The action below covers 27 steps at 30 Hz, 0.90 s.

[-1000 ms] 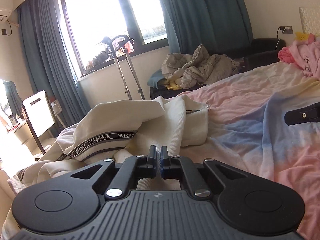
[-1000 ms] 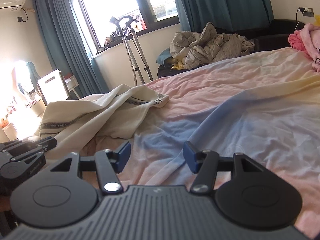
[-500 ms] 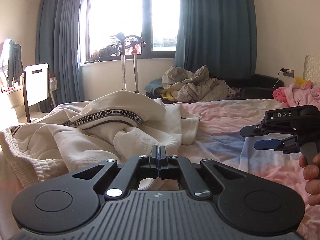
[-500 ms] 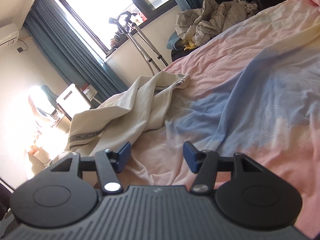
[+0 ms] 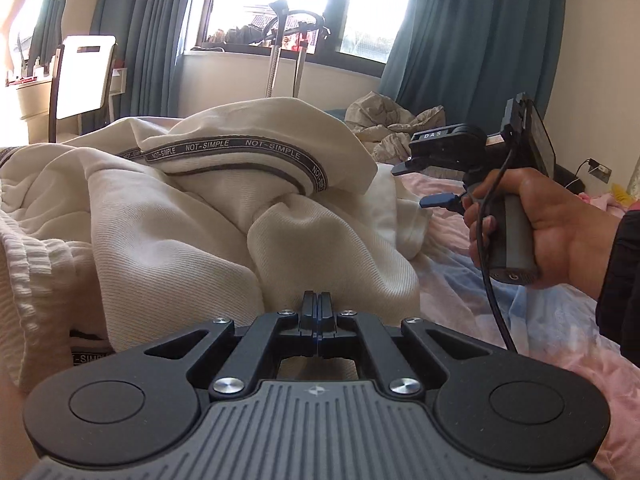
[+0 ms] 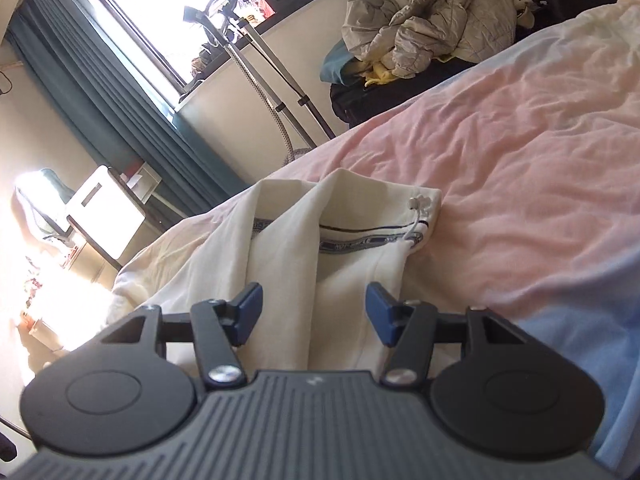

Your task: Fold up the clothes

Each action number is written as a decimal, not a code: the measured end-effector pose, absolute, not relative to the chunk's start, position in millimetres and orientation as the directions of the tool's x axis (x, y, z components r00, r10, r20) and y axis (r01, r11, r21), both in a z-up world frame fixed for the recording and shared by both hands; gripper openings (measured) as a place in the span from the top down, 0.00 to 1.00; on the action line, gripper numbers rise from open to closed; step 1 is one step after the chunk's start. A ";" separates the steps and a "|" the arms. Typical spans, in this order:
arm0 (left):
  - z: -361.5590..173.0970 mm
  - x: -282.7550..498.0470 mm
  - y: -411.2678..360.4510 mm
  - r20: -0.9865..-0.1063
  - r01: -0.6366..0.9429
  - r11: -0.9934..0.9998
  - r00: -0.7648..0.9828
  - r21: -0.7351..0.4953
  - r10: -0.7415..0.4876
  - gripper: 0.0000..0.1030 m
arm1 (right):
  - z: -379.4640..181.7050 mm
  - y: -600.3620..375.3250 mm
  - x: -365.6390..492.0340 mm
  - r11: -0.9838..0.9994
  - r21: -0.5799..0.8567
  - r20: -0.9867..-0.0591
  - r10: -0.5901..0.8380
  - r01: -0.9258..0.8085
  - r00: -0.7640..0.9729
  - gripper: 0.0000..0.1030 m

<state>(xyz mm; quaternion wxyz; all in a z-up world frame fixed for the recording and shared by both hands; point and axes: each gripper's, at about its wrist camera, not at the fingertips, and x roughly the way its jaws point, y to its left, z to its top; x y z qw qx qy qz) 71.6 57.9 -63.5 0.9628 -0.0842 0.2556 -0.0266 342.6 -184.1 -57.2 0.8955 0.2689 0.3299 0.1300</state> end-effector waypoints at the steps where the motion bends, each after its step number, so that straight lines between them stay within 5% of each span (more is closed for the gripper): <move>1: -66.4 74.8 59.6 -0.497 0.007 0.983 0.862 -0.186 -0.100 1.00 | -59.3 -180.0 356.6 0.823 0.566 -0.525 0.403 -0.046 0.749 0.43; 10: -79.4 87.3 66.2 -0.514 0.017 0.981 0.850 -0.196 -0.118 1.00 | -93.3 -157.2 421.8 0.825 0.565 -0.542 0.364 0.008 0.757 0.47; 12: -80.3 87.9 67.6 -0.513 0.016 0.980 0.850 -0.201 -0.119 1.00 | -89.3 -157.4 420.9 0.822 0.570 -0.521 0.370 -0.009 0.769 0.95; 27: -56.0 64.4 78.1 -0.403 0.032 0.960 0.903 -0.277 -0.146 0.99 | 32.6 -205.9 282.7 0.891 0.451 -0.312 0.220 -0.060 0.924 0.97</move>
